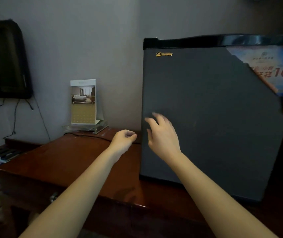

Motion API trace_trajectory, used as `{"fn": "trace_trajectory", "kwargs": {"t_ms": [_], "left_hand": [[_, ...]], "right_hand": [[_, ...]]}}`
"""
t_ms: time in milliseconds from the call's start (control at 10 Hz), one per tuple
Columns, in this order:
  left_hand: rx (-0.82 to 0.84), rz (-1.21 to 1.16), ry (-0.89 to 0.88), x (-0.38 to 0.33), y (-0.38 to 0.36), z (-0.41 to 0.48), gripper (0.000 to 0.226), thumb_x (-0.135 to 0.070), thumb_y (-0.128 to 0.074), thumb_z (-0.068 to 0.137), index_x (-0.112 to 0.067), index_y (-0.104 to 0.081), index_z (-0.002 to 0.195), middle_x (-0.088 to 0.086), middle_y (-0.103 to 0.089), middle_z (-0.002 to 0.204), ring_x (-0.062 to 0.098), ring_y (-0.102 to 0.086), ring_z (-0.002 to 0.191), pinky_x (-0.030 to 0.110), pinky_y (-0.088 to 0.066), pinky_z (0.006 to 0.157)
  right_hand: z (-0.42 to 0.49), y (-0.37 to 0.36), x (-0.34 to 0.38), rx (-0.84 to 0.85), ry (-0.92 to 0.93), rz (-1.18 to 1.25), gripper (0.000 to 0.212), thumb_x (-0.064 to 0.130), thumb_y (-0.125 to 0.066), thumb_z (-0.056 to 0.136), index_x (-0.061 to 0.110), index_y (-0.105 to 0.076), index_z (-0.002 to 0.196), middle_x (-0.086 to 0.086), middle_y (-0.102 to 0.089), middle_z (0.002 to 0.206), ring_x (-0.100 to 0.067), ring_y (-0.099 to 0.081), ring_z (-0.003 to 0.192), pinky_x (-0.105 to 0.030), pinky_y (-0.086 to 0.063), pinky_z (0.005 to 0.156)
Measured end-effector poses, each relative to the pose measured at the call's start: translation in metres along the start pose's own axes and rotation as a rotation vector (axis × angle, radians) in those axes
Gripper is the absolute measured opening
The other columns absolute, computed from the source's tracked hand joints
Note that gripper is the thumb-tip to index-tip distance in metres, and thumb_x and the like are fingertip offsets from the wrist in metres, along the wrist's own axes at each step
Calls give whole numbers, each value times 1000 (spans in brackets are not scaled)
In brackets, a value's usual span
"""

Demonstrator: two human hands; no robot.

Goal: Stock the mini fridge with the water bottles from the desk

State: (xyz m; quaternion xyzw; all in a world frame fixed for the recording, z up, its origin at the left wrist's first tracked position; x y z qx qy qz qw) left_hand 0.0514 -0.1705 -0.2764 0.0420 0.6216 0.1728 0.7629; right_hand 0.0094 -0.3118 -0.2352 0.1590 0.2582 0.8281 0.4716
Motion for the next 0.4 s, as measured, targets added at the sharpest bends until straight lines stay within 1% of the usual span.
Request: {"fn": "trace_trajectory", "kwargs": {"t_ms": [100, 200, 300, 400], "left_hand": [[-4, 53, 24, 19, 16, -9, 12, -21, -54, 93, -17, -61, 102, 2, -60, 92, 21, -59, 89, 26, -44, 63], [-29, 85, 83, 45, 37, -9, 10, -19, -53, 93, -18, -61, 100, 5, -62, 96, 19, -59, 86, 26, -44, 64], [-73, 138, 164, 74, 61, -4, 17, -19, -52, 93, -14, -64, 104, 4, -63, 94, 17, -59, 82, 28, -45, 66], [-158, 254, 202, 108, 82, 4, 14, -20, -53, 92, -19, -65, 97, 1, -66, 97, 17, -61, 88, 29, -47, 75]], "right_hand": [[-18, -12, 10, 52, -12, 141, 22, 15, -51, 90, 11, -64, 108, -9, -67, 98, -32, -64, 87, -37, -51, 65], [-25, -36, 19, 223, -25, 192, 25, 25, -43, 96, 18, -59, 115, -6, -70, 98, -30, -65, 87, -36, -50, 67], [-28, -68, 33, 344, -65, 257, 26, 29, -43, 97, 23, -58, 116, -4, -70, 102, -29, -65, 90, -36, -52, 71], [-27, -110, 46, 439, -114, 308, 25, 29, -44, 96, 23, -60, 115, -3, -70, 104, -27, -65, 92, -35, -54, 75]]}}
Point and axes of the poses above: each hand's wrist, its own z-axis towards the middle knuckle, its own y-axis out of the back of the hand, x = y × z, the point moved 3 cm from there along z, towards the middle knuckle
